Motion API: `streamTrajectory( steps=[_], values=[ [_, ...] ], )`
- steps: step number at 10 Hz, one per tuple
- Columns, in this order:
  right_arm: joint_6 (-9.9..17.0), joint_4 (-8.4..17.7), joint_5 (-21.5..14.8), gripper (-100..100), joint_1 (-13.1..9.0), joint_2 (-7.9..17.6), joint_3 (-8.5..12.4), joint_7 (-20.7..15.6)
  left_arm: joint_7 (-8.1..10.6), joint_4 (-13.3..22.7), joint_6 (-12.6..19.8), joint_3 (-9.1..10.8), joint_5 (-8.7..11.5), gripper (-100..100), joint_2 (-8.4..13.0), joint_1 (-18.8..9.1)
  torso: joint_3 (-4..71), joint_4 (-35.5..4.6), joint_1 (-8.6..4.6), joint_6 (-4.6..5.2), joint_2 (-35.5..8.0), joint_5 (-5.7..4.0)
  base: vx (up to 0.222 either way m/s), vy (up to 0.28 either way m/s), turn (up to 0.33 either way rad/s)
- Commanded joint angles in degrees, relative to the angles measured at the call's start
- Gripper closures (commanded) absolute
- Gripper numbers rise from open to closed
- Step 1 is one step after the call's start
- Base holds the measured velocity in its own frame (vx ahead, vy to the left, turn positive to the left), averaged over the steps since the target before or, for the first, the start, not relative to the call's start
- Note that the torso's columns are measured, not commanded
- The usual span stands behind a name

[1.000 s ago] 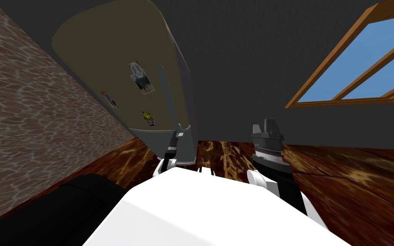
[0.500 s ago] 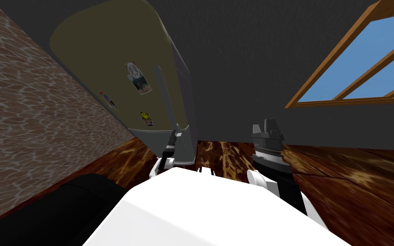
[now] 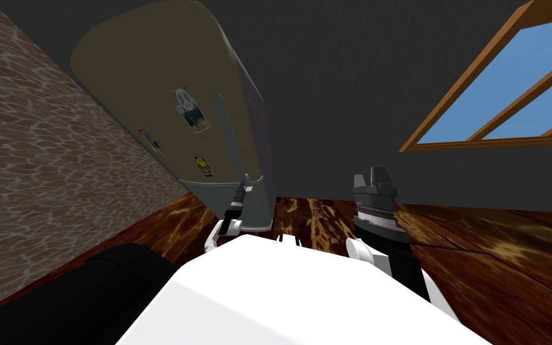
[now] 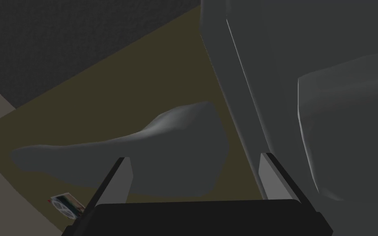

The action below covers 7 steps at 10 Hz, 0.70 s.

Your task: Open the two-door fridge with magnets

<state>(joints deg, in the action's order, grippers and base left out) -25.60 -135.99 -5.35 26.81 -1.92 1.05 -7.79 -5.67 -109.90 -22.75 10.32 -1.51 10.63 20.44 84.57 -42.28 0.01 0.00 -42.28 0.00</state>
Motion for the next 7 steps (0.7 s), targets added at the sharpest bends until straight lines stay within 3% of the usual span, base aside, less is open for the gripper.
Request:
streamTrajectory(
  steps=[1,7],
  values=[
    [0.00,0.00,0.00,0,0.00,0.00,0.00,0.00,0.26,-2.29,4.55,0.91,0.20,-100,1.21,0.56,-0.01,0.00,-0.03,0.00,-0.02,-0.01,0.009,-0.051,0.013],
    [0.00,0.00,0.00,0,0.00,0.00,0.00,0.00,0.62,-6.70,13.85,2.63,0.52,-100,3.69,1.40,0.21,-0.01,-0.07,0.19,0.26,-0.11,0.006,-0.045,0.015]
  ],
)
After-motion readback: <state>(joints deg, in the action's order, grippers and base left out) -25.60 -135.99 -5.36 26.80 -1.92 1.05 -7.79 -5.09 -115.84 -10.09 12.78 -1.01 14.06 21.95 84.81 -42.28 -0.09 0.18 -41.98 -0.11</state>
